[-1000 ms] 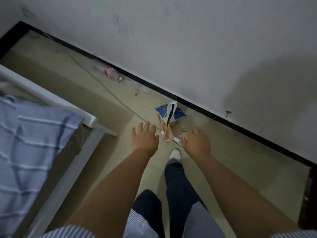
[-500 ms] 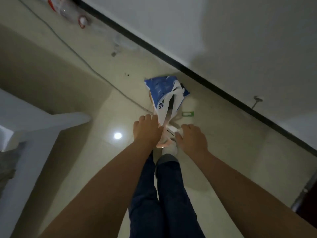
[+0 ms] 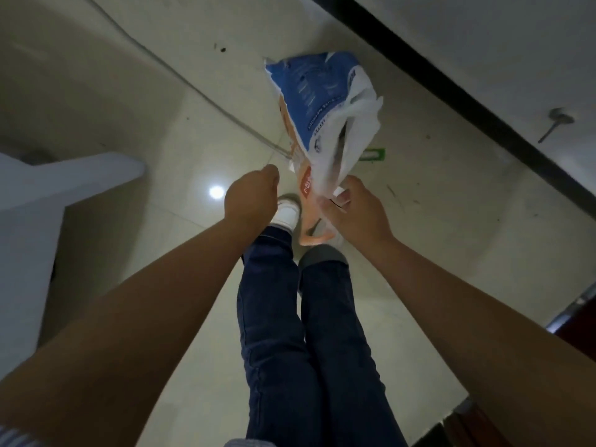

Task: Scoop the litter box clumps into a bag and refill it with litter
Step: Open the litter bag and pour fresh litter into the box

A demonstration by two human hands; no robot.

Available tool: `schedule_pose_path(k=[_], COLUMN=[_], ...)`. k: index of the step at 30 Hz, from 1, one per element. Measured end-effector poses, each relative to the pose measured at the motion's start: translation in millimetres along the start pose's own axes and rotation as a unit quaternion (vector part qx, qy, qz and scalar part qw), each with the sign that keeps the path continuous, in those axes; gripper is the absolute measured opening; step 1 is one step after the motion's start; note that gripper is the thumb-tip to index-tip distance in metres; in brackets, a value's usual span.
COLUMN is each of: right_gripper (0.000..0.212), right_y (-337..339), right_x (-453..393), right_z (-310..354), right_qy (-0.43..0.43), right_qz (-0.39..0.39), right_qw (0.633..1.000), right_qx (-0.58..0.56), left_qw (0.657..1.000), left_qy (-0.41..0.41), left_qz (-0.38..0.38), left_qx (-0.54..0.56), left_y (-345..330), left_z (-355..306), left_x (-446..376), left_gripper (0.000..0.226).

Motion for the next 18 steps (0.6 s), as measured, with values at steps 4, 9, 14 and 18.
schedule_pose_path(k=[4, 9, 14, 18], right_gripper=[0.042, 0.030, 0.022, 0.024], right_y=[5, 12, 38, 52], right_x=[-10, -13, -10, -14], right_z=[6, -13, -45, -62], right_qy=[-0.042, -0.063, -0.061, -0.070], right_qz=[-0.058, -0.040, -0.039, -0.026], right_qw=[0.997, 0.995, 0.997, 0.997], right_qx=[0.010, -0.066, -0.015, -0.033], left_qw=[0.996, 0.982, 0.983, 0.994], left_qy=[-0.047, -0.113, -0.082, -0.082], left_qz=[0.031, 0.071, 0.026, -0.001], left_qx=[0.070, 0.131, 0.161, 0.078], left_y=[4, -11, -19, -15], left_z=[-8, -42, -58, -67], left_x=[-1, 5, -2, -5], left_gripper=[0.030, 0.049, 0.052, 0.049])
Point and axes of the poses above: each hand's wrist, its own x-axis away from the middle knuckle, its own y-axis out of the back of the hand, z = x × y, the point moved 9 cm from there along -x, towards the middle knuckle, and after that the axes turned 8 degrees about -y, right-handed, at the moved point
